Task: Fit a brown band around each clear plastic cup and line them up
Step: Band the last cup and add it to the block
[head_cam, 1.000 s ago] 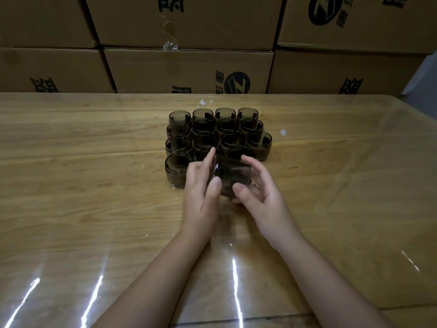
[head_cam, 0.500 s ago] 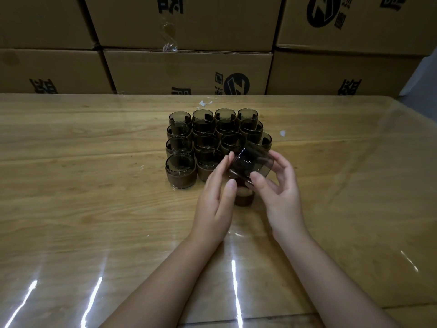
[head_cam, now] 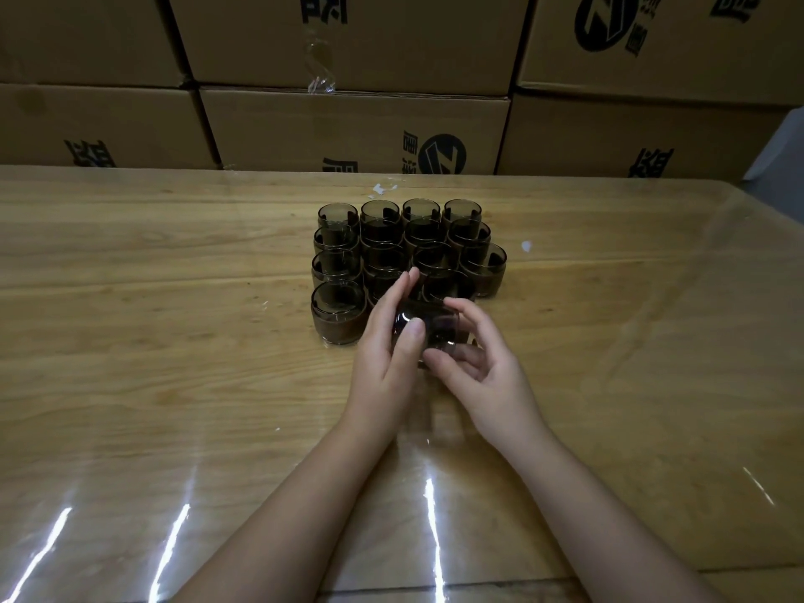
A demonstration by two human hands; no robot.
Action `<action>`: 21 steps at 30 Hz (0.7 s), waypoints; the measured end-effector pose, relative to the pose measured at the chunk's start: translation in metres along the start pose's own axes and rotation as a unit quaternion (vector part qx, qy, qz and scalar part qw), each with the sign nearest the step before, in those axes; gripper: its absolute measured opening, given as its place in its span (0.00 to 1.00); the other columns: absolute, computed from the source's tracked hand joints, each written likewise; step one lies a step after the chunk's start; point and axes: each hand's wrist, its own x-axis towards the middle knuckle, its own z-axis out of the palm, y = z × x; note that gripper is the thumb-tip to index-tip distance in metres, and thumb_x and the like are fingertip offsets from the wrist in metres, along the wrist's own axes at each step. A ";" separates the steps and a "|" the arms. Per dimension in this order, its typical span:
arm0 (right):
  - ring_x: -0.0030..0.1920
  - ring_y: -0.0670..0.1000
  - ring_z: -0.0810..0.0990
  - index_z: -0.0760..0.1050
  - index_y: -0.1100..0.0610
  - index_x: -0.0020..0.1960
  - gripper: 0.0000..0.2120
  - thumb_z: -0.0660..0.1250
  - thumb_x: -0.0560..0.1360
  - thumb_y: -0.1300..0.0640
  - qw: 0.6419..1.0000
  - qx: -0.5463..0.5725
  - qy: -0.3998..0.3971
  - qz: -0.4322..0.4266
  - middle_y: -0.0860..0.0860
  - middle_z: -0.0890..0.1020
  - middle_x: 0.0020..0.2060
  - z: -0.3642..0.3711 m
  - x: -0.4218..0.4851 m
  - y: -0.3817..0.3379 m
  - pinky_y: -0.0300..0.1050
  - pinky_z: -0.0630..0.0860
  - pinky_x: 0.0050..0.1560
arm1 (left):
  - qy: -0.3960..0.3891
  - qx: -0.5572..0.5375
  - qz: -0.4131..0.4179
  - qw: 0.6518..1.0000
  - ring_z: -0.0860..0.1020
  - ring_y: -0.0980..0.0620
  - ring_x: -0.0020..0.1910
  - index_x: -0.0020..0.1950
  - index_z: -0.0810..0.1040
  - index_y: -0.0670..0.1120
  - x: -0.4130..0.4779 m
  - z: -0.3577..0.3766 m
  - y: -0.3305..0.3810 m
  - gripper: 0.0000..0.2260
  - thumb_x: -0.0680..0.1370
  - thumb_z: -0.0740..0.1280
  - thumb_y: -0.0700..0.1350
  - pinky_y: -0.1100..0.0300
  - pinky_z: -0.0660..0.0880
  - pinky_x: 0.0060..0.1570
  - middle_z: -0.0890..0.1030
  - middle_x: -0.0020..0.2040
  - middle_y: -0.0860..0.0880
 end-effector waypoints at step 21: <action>0.29 0.50 0.74 0.72 0.61 0.60 0.32 0.54 0.72 0.35 0.992 0.063 -0.027 0.103 0.51 0.78 0.34 0.004 0.001 0.004 0.41 0.68 0.26 | -0.024 0.054 0.080 0.995 0.78 0.54 0.59 0.64 0.73 0.47 -0.001 -0.001 0.016 0.19 0.74 0.65 0.49 0.62 0.72 0.59 0.80 0.58 0.44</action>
